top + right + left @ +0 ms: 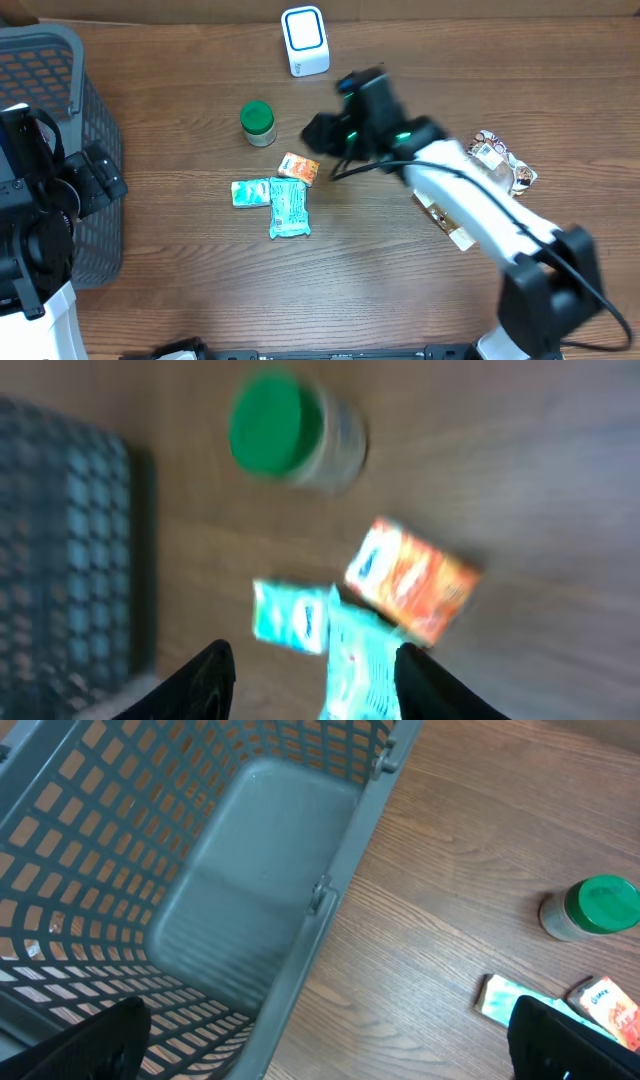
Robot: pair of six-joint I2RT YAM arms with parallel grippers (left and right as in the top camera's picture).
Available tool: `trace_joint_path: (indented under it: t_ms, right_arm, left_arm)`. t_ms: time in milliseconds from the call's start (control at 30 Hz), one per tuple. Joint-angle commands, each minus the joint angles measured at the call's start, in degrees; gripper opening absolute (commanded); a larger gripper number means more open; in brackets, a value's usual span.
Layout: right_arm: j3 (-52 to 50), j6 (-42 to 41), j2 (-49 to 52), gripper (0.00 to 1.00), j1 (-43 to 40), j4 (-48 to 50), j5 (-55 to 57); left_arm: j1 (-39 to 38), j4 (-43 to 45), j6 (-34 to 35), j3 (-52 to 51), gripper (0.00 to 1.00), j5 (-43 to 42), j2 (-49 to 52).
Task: Scan the item barcode
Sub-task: 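Move the right gripper to the green tissue packets and grasp one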
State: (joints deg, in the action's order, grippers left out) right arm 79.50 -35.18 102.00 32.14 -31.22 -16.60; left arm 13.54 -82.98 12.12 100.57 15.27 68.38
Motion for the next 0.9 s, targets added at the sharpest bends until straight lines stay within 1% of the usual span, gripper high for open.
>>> trace_joint_path:
  t_ms: [0,67,167,200,300,400,467,500,600,733,867]
  right_arm:
    - [0.7,-2.1,3.7,0.53,2.9,-1.8,2.4]
    - [0.7,-2.1,4.5,0.56,3.5,-4.1,2.3]
    - [0.7,-1.2,4.5,0.56,3.5,-7.1,-1.2]
    - [0.7,1.1,4.5,0.56,3.8,-7.0,-5.4]
    - [0.7,1.1,4.5,0.55,5.1,-7.3,-5.7]
    - [0.3,-0.2,4.5,0.41,6.7,-8.3,-0.2]
    - [-1.0,-2.6,4.5,0.35,7.5,-8.1,5.0]
    - [-1.9,-3.1,4.5,0.34,7.7,-7.5,6.7]
    - [-4.6,-2.8,4.8,0.32,7.8,-3.5,7.4]
    - [-6.5,1.4,6.1,0.32,7.8,4.3,7.9]
    - [-6.5,1.4,8.4,0.32,7.8,6.6,9.0]
  left_arm:
    - [0.3,0.1,1.2,1.2,1.0,0.6,-0.5]
    - [0.3,0.1,1.2,1.2,1.0,0.6,-0.5]
    - [0.3,0.0,1.2,1.1,1.0,0.6,-0.5]
    - [0.3,0.0,1.2,1.2,0.99,0.6,-0.5]
    - [0.3,0.0,1.2,1.2,1.0,0.6,-0.5]
    - [0.3,0.1,1.2,1.1,1.0,0.6,-0.5]
    - [0.3,0.1,1.2,1.2,1.0,0.6,-0.5]
    - [0.3,0.0,1.2,1.1,1.0,0.6,-0.5]
    - [0.3,0.0,1.2,1.2,1.0,0.6,-0.5]
    - [0.3,0.1,1.2,1.2,1.0,0.6,-0.5]
    - [0.3,0.0,1.2,1.2,1.0,0.6,-0.5]
